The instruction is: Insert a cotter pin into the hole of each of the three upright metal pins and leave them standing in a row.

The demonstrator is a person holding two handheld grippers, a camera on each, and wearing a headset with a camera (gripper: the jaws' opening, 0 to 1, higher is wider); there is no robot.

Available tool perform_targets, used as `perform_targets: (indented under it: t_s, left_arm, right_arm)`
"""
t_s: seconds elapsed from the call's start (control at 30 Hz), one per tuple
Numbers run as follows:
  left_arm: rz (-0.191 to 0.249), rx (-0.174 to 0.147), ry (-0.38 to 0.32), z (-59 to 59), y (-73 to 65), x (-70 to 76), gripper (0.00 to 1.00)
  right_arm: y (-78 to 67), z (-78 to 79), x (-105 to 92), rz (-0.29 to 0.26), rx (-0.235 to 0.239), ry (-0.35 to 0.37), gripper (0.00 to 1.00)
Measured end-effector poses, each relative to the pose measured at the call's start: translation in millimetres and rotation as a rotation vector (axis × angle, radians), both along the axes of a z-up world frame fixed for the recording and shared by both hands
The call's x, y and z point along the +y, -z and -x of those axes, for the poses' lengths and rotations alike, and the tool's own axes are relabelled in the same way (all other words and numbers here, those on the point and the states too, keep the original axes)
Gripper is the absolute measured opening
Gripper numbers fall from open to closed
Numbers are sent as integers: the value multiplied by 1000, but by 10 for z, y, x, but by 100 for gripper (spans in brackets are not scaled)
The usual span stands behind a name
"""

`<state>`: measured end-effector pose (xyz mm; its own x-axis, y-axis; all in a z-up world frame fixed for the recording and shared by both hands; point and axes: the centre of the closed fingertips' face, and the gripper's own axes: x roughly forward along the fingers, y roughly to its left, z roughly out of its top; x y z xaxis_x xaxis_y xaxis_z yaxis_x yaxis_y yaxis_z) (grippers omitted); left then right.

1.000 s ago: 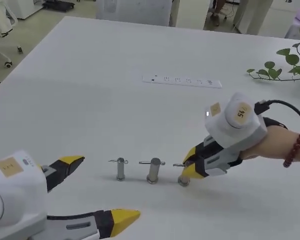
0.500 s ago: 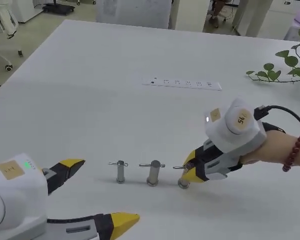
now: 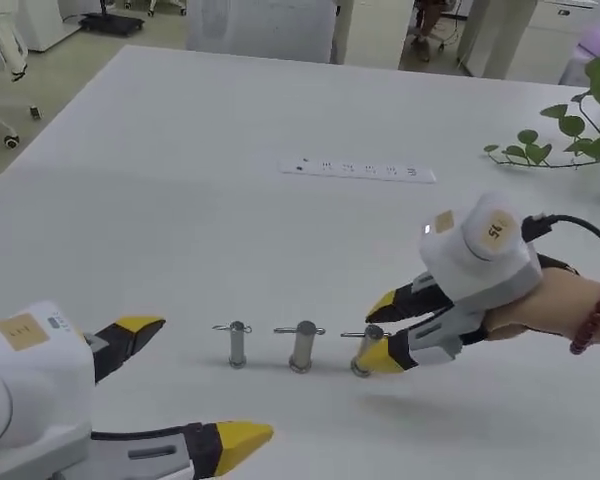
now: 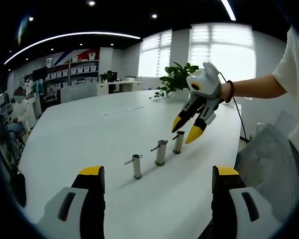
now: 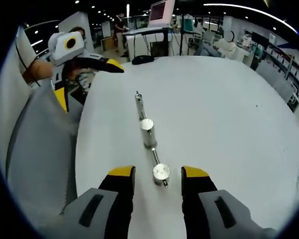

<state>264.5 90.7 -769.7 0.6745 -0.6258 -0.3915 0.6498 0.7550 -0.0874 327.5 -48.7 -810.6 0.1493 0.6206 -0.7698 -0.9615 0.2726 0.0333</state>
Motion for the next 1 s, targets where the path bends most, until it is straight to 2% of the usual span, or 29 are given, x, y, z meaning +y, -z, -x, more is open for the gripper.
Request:
perform_targets:
  t_s: [0.1, 0.2, 0.33, 0.47, 0.67, 0.83, 0.9, 1.0]
  left_arm:
    - [9, 9, -6, 14, -18, 18, 89]
    - [-9, 12, -7, 35, -19, 44, 89]
    - [-4, 33, -21, 55, -32, 117, 89]
    - [-17, 24, -42, 80, -70, 207, 89]
    - [-56, 44, -45, 169, -85, 269, 91]
    - [-55, 42, -60, 227, -134, 306, 92]
    - [-55, 39, -70, 246, -153, 326, 92]
    - [-63, 46, -90, 258, -141, 379, 92]
  right_arm:
    - [-88, 45, -20, -43, 7, 48, 44]
    - [-138, 105, -45, -58, 4, 69, 52]
    - [-212, 198, -76, -108, 11, 143, 55]
    - [-251, 309, -122, -137, 5, 205, 62]
    - [-320, 452, -164, -195, -3, 298, 68]
    - [-370, 542, -212, -228, -12, 368, 76]
    - [-412, 569, -221, -254, -26, 393, 77]
    - [-428, 639, -223, -267, -22, 399, 76]
